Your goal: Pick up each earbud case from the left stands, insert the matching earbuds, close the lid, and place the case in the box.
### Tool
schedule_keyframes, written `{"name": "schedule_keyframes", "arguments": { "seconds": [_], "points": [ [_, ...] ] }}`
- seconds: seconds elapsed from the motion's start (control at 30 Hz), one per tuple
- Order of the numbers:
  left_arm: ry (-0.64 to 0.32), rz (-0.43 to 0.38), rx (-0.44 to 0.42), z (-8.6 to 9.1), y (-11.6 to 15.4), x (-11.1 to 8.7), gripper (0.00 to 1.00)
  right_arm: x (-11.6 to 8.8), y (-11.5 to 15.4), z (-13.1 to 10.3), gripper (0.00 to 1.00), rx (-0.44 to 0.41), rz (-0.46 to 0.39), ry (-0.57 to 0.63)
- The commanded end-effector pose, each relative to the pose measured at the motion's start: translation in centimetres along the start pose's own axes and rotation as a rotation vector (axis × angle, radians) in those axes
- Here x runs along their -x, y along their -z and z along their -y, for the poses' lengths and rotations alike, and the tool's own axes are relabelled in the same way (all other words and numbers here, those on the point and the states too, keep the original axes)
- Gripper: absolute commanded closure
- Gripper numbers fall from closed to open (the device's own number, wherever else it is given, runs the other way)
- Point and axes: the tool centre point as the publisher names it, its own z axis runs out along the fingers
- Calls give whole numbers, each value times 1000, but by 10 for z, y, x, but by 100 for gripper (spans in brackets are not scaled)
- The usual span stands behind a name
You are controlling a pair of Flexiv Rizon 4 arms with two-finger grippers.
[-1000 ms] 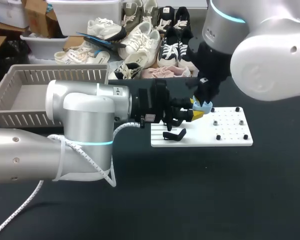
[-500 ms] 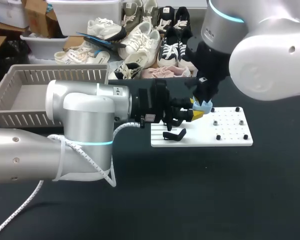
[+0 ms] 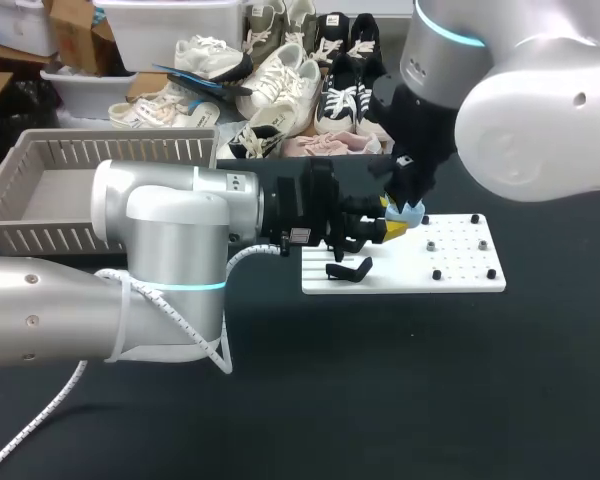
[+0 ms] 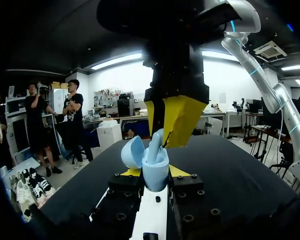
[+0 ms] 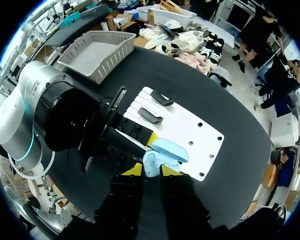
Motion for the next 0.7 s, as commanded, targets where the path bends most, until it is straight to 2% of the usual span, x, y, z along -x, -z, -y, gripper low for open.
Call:
{"name": "schedule_keyframes", "arguments": {
  "seconds": [0.03,0.7],
  "points": [
    [-1,2,2,0,0,0,100,2,-2,-1,100,4,-3,2],
    [-1,2,2,0,0,0,100,2,-6,-1,100,5,-12,3]
  ]
}}
